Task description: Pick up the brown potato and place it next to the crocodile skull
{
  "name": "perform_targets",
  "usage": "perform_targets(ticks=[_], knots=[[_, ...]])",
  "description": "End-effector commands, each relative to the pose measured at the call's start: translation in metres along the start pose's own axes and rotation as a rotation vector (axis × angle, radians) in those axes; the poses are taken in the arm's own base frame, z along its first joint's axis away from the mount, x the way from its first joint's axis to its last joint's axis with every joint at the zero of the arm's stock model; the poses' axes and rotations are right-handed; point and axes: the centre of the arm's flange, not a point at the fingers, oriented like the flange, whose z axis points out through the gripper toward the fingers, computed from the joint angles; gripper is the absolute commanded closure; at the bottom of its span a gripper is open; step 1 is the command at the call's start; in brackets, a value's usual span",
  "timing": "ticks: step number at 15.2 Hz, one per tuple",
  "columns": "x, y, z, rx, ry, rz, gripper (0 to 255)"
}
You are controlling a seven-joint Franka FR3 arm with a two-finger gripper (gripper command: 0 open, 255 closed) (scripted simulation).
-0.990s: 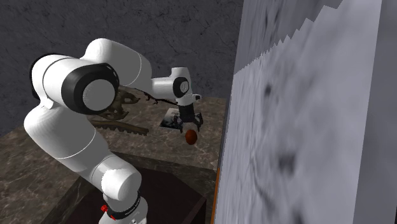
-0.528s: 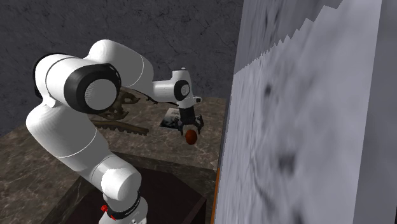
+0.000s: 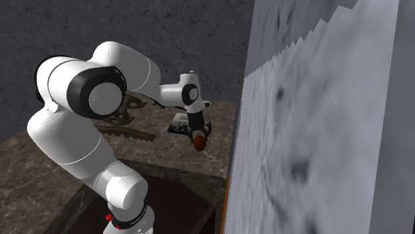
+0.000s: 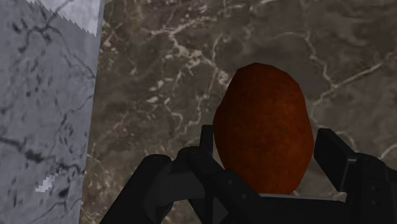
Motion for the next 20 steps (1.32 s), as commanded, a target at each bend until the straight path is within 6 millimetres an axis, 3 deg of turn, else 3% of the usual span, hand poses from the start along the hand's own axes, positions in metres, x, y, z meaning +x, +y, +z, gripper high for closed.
perform_targets(ticks=[1, 4, 20], knots=[[0.0, 0.0, 0.0, 0.0, 0.0, 0.0, 255], [0.0, 0.0, 0.0, 0.0, 0.0, 0.0, 255], [-0.025, 0.013, -0.08, 0.0, 0.0, 0.0, 255]])
